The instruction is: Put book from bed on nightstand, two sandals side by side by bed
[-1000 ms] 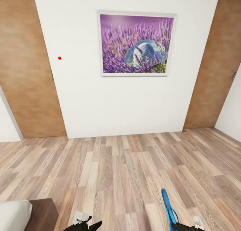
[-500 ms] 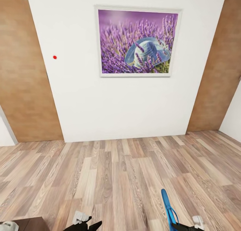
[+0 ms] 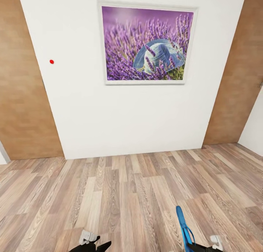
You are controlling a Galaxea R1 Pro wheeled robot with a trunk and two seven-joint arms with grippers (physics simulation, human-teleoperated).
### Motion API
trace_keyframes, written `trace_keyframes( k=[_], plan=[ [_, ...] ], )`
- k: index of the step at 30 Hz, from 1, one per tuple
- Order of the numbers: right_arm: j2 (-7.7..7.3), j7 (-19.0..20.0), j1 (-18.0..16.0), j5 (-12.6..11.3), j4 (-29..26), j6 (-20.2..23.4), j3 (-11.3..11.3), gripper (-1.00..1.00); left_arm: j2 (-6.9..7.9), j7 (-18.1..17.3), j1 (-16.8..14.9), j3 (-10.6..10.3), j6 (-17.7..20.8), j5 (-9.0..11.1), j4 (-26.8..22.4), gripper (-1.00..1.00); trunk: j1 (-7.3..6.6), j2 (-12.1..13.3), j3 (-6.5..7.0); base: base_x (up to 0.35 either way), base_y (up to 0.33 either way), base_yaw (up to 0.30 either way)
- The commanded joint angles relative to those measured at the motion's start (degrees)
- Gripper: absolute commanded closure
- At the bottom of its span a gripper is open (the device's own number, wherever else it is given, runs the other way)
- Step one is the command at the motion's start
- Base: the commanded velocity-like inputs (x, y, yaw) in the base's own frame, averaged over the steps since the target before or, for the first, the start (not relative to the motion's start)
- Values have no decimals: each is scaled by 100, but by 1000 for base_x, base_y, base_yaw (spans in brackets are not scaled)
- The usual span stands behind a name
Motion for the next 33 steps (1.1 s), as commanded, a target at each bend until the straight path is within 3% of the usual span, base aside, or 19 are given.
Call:
trace_keyframes(
  k=[1,33],
  plan=[
    [0,13,-5,8,0,-1,-10,100,-1,-28,-2,12,59,26,-3,-100,0,-3,-6,17,0,-207],
    [0,-2,-4,8,4,-4,-17,100,-1,-28,-2,12,54,33,-3,-100,0,-3,-6,1,0,-223]
  ],
)
